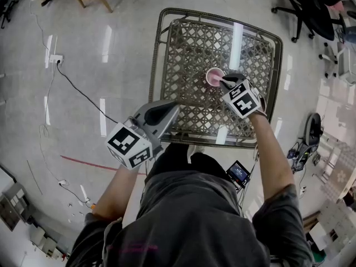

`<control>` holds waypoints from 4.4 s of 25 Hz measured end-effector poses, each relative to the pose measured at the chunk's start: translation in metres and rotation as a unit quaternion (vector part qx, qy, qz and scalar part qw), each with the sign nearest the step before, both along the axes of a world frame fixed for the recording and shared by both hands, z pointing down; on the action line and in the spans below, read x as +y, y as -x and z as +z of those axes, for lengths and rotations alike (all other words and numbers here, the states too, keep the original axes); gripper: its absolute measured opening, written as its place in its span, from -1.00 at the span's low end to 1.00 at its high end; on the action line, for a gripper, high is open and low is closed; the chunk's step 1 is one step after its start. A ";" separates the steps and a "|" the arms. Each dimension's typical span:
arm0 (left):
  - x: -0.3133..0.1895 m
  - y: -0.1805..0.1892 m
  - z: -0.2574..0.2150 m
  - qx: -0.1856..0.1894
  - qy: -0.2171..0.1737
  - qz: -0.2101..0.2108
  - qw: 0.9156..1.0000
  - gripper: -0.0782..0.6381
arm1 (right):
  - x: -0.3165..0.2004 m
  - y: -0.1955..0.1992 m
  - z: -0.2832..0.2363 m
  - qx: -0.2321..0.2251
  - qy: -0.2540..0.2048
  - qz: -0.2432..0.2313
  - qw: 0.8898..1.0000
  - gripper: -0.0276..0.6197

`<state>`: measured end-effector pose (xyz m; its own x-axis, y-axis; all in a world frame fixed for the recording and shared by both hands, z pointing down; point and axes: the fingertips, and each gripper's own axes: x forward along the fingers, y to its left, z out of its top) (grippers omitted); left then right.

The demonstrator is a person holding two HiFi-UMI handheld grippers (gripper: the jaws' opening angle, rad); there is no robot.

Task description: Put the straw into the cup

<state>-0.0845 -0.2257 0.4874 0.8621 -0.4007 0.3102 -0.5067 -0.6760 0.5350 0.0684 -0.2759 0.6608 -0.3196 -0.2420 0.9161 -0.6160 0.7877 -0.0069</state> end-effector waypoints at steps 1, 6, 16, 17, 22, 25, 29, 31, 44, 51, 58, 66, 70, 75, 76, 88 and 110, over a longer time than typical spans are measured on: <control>0.000 0.000 0.001 0.000 0.000 0.000 1.000 -0.75 | 0.000 -0.001 0.001 -0.002 0.000 0.004 1.000 -0.77; 0.002 -0.001 0.000 -0.001 0.001 0.001 1.000 -0.75 | 0.001 -0.004 0.000 0.000 -0.008 0.006 1.000 -0.76; 0.007 0.000 0.000 0.000 0.001 -0.001 1.000 -0.75 | 0.002 -0.006 0.004 0.010 -0.009 0.005 1.000 -0.76; 0.007 0.001 0.000 0.000 0.002 -0.001 1.000 -0.75 | 0.002 -0.005 0.004 0.012 -0.008 0.004 1.000 -0.76; 0.007 -0.001 -0.003 0.002 -0.001 0.000 1.000 -0.75 | 0.001 -0.009 0.001 0.014 -0.015 0.006 1.000 -0.76; 0.008 -0.002 -0.007 0.002 -0.004 0.003 1.000 -0.75 | 0.000 -0.012 -0.006 0.009 -0.022 0.016 1.000 -0.76; 0.008 -0.005 -0.009 0.003 -0.008 0.006 1.000 -0.75 | 0.000 -0.015 -0.012 0.003 -0.027 0.023 0.999 -0.76; 0.009 -0.006 -0.010 0.004 -0.010 0.007 1.000 -0.75 | 0.000 -0.015 -0.015 -0.001 -0.029 0.025 0.999 -0.76; 0.015 -0.021 -0.026 0.005 -0.029 0.016 0.999 -0.75 | -0.001 -0.021 -0.059 -0.048 -0.064 0.055 0.995 -0.76; 0.026 -0.030 -0.041 0.002 -0.044 0.024 0.999 -0.75 | 0.007 -0.029 -0.088 -0.069 -0.089 0.079 0.990 -0.76; 0.028 -0.034 -0.058 -0.007 -0.061 0.030 0.998 -0.75 | 0.011 -0.034 -0.128 -0.116 -0.118 0.114 0.980 -0.76; 0.026 -0.035 -0.072 -0.007 -0.078 0.055 0.995 -0.75 | 0.018 -0.035 -0.175 -0.167 -0.151 0.161 0.961 -0.76; 0.028 -0.036 -0.077 -0.011 -0.089 0.069 0.994 -0.75 | 0.024 -0.036 -0.189 -0.191 -0.159 0.185 0.951 -0.76; 0.029 -0.031 -0.085 -0.012 -0.101 0.061 0.993 -0.75 | 0.031 -0.035 -0.202 -0.213 -0.163 0.198 0.943 -0.76; 0.030 -0.030 -0.087 -0.014 -0.104 0.060 0.993 -0.75 | 0.033 -0.034 -0.204 -0.217 -0.164 0.198 0.942 -0.76; 0.060 -0.036 -0.116 -0.035 -0.134 0.017 0.990 -0.75 | 0.076 -0.044 -0.236 -0.295 -0.152 0.197 0.922 -0.76; 0.102 -0.097 -0.145 -0.047 -0.153 0.018 0.987 -0.75 | 0.128 -0.067 -0.322 -0.402 -0.175 0.171 0.882 -0.87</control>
